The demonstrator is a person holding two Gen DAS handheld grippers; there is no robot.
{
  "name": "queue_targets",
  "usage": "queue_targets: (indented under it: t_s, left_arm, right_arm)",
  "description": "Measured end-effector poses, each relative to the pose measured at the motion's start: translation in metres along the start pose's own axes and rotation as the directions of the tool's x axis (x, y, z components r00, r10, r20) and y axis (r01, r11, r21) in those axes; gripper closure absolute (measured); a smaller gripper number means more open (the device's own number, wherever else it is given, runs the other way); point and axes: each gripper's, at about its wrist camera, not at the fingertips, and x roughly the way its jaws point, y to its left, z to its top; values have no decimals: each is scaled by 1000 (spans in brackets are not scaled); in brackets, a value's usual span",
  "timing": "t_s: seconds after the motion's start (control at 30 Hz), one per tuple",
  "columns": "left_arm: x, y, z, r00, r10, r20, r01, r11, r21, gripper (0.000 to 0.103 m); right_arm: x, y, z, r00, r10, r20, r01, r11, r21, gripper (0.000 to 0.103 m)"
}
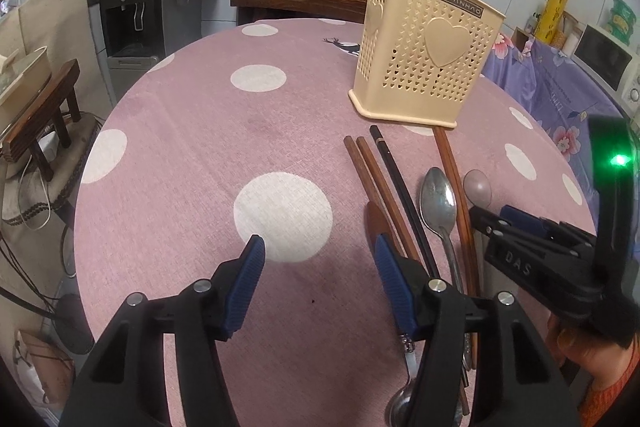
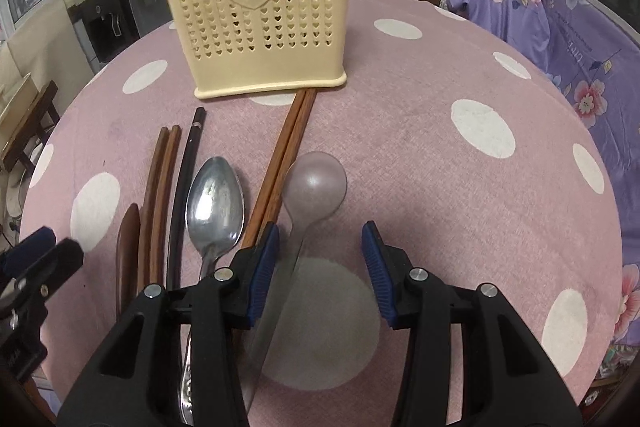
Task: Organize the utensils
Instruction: 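Grasp the clear plastic spoon with the right tool while the left tool grasps the wooden-handled spoon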
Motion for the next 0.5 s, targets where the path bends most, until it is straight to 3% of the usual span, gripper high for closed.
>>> queue_targets:
  t_s: [0.3,0.4,0.5]
  left_arm:
    - [-1,3,1,1000,7,-1,-7,1000,-11,45]
    - [1,3,0,1000,9,-9,-9,1000,-14,45]
    - [1,1,-1,1000,6,-14,-6,1000,-9,45]
  right_arm:
    - [14,2,18,999,-34,2,34,998,60,58]
    - [16,4,21,999,-45,9,44,997,58,66]
    - [15,5,20,999,-43,18,42,997,58,66]
